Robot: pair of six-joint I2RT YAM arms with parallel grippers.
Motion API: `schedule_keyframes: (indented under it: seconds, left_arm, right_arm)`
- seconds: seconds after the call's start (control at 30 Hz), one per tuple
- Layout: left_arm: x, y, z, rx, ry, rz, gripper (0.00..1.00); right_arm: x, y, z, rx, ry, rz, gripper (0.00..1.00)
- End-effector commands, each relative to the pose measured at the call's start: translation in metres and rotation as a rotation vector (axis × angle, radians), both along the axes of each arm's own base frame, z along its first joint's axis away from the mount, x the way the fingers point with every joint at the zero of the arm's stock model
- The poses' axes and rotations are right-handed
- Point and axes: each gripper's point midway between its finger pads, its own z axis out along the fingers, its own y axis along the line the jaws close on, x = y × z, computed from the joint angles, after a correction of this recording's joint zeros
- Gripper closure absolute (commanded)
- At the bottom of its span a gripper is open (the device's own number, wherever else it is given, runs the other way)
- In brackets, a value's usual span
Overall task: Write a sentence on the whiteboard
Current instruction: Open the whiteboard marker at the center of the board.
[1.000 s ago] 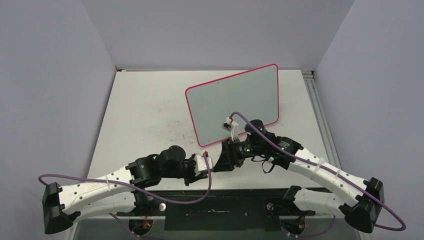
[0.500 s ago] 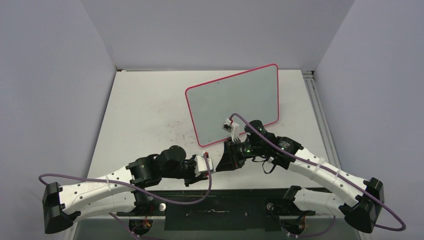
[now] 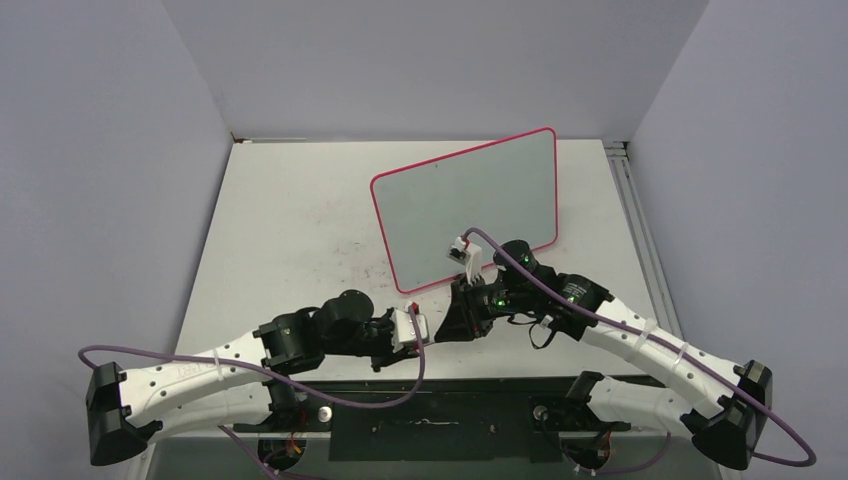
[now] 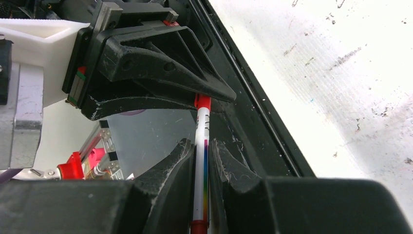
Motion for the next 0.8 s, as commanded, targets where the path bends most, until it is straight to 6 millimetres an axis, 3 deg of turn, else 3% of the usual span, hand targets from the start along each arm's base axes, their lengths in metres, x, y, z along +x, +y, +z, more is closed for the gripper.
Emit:
schedule_keyframes:
  seconds: [0.0,0.5,0.77]
  left_arm:
    - [0.012,-0.004,0.014,-0.015,-0.036,0.049,1.00]
    - [0.016,-0.001,0.009,0.005,-0.048,0.074,1.00]
    - [0.017,0.000,0.007,0.019,-0.057,0.083,1.00]
  right_arm:
    - [-0.001,-0.001,0.042,0.091,-0.096,0.030,0.95]
    - [0.004,-0.014,0.064,0.091,-0.168,0.008,0.95]
    - [0.007,-0.018,0.065,0.074,-0.179,0.005,0.95]
